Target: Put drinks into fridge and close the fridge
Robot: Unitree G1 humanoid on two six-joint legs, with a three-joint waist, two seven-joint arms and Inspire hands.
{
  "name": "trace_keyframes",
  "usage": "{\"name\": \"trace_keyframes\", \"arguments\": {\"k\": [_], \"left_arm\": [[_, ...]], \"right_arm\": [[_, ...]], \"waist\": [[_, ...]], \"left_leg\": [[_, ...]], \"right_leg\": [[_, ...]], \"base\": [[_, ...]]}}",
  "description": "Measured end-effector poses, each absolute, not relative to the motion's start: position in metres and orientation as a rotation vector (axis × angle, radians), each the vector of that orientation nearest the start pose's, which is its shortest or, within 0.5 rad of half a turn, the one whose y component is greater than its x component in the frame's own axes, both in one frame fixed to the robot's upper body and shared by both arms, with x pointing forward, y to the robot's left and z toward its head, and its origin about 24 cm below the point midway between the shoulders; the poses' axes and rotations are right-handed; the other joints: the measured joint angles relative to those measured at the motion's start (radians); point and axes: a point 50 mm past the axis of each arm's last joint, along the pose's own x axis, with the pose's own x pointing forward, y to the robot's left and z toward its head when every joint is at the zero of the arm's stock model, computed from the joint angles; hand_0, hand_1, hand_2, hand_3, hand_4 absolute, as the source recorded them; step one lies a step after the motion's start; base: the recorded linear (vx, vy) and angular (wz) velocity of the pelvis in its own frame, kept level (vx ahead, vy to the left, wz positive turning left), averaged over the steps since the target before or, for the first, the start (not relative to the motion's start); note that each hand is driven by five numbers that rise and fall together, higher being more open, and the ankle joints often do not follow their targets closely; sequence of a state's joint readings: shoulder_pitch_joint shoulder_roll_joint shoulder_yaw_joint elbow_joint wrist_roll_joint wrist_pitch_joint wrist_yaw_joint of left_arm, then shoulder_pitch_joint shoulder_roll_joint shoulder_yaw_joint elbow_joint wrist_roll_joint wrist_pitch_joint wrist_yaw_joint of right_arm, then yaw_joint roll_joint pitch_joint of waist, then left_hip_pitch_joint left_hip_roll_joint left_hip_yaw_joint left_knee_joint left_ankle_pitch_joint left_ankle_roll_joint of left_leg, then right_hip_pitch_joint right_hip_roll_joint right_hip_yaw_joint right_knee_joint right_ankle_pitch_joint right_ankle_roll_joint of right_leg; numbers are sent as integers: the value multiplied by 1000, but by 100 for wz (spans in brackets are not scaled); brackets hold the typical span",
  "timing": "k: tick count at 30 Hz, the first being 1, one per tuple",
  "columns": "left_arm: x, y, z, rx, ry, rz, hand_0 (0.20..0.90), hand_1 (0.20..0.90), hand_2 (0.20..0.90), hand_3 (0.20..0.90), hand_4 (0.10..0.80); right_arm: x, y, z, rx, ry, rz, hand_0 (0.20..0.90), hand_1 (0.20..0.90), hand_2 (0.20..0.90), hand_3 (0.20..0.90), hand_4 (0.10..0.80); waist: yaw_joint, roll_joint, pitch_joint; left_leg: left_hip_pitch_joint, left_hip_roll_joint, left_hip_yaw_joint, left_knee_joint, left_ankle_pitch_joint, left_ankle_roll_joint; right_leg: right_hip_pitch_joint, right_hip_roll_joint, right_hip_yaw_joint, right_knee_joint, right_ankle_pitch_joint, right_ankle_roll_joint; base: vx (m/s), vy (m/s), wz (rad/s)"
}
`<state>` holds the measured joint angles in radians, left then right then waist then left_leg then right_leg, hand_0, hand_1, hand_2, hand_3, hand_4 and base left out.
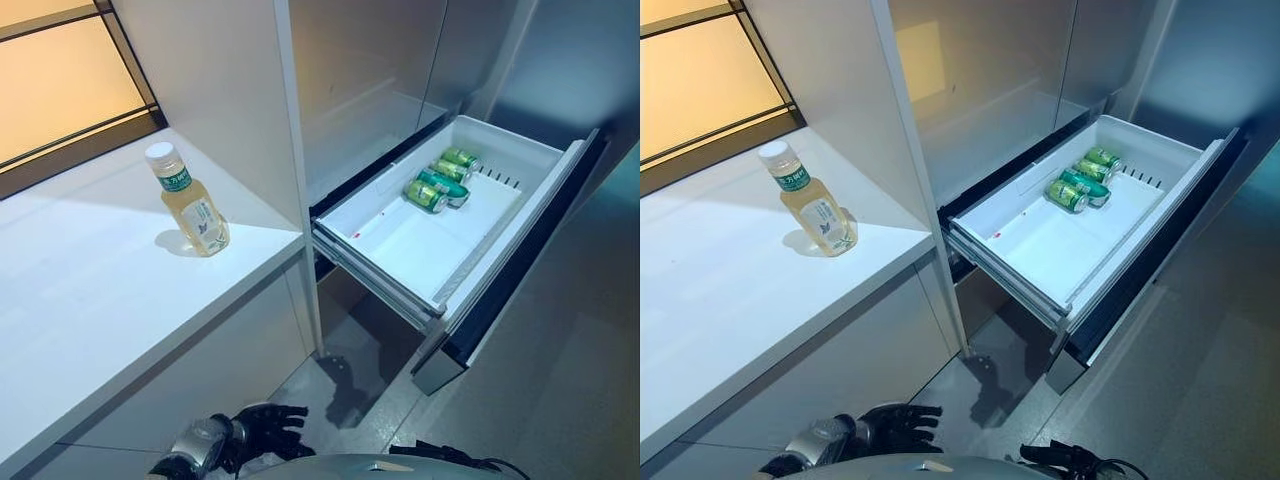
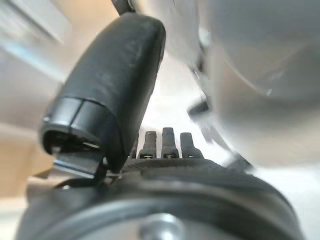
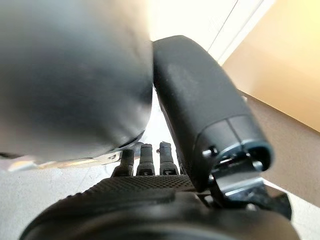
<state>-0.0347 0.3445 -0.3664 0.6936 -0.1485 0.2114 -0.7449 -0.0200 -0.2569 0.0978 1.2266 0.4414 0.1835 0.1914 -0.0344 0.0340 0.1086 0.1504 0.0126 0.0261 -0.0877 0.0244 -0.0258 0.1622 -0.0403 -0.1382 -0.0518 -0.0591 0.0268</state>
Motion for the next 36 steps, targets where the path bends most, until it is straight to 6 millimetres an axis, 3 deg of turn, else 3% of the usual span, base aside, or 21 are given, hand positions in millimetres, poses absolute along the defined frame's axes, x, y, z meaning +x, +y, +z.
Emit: {"name": "trace_keyframes", "arguments": {"k": [3, 7, 8, 10, 11, 13, 15, 20, 23, 26, 30, 36], "left_arm": [[190, 165, -69, -95, 857, -978, 900, 900, 900, 900, 800], [232, 138, 26, -340, 411, -1096, 900, 900, 900, 900, 800], [236, 134, 41, -372, 341, -1114, 900, 900, 900, 900, 800], [245, 121, 92, -489, 82, -1193, 900, 900, 900, 900, 800], [246, 119, 100, -510, 36, -1202, 900, 900, 900, 900, 800], [253, 118, 134, -589, -181, -1168, 900, 900, 900, 900, 800], [258, 126, 150, -618, -302, -1096, 900, 900, 900, 900, 800], [266, 168, 181, -627, -614, -760, 900, 900, 900, 900, 800], [264, 201, 197, -517, -779, -424, 900, 900, 900, 900, 800], [260, 221, 206, -412, -843, -181, 900, 900, 900, 900, 800], [258, 229, 209, -302, -852, 4, 900, 900, 900, 900, 800], [261, 232, 207, -234, -811, 118, 900, 900, 900, 900, 800]], "right_arm": [[86, -231, -162, 259, 1314, -163, 900, 900, 900, 900, 800], [80, -233, -163, 256, 1315, -168, 900, 900, 900, 900, 800], [79, -233, -163, 256, 1314, -169, 900, 900, 900, 900, 800], [78, -233, -164, 245, 1312, -167, 900, 900, 900, 900, 800], [78, -233, -164, 244, 1313, -167, 900, 900, 900, 900, 800], [75, -232, -165, 236, 1313, -164, 900, 900, 900, 900, 800], [74, -231, -165, 235, 1313, -164, 900, 900, 900, 900, 800], [66, -234, -166, 222, 1315, -172, 900, 900, 900, 900, 800], [59, -232, -167, 222, 1320, -177, 900, 900, 900, 900, 800], [57, -229, -168, 217, 1330, -168, 900, 900, 900, 900, 800], [55, -225, -169, 215, 1341, -154, 900, 900, 900, 900, 800], [57, -223, -169, 223, 1342, -151, 900, 900, 900, 900, 800]], "waist": [[2, 8, 5], [13, 16, 6], [13, 16, 6], [11, 17, 5], [11, 17, 5], [5, 19, 4], [0, 22, 1], [-2, 32, -19], [4, 23, -41], [13, 7, -53], [35, -13, -66], [33, -19, -69]], "left_leg": [[-1, 2, 0, 0, 1, -2], [-1, 1, -2, 0, 1, -2], [-1, 1, -2, 0, 1, -2], [3, 0, -4, 0, 1, -2], [5, 0, -4, 0, 1, -2], [21, 0, -4, -1, 1, -2], [28, 1, -4, -1, 1, -2], [32, 3, -4, -1, 0, -4], [32, 3, -4, -1, 0, -4], [31, 2, -5, -1, 0, -4], [28, 1, -10, -1, 0, -4], [27, 1, -10, -1, 0, -4]], "right_leg": [[-1, 1, 1, 0, 1, -1], [3, 0, 1, -4, 2, -1], [3, 0, 1, -5, 2, -1], [11, 1, -1, -11, 3, 0], [15, 1, -2, -13, 4, 0], [33, 2, -1, -22, 5, 0], [43, 2, -2, -28, 8, -2], [52, 5, -2, -38, 14, -5], [51, 5, -2, -38, 14, -5], [51, 4, -3, -38, 14, -4], [49, 4, -7, -38, 14, -4], [49, 4, -7, -37, 14, -4]], "base": [[0, 0, 0], [0, 0, 0], [42, -3, 1], [77, -5, 2], [91, -10, 0], [72, -12, 0], [54, -10, 1], [33, -4, 0], [0, 0, 0], [0, 0, 0], [-2, 1, 2], [-1, 1, 1]]}}
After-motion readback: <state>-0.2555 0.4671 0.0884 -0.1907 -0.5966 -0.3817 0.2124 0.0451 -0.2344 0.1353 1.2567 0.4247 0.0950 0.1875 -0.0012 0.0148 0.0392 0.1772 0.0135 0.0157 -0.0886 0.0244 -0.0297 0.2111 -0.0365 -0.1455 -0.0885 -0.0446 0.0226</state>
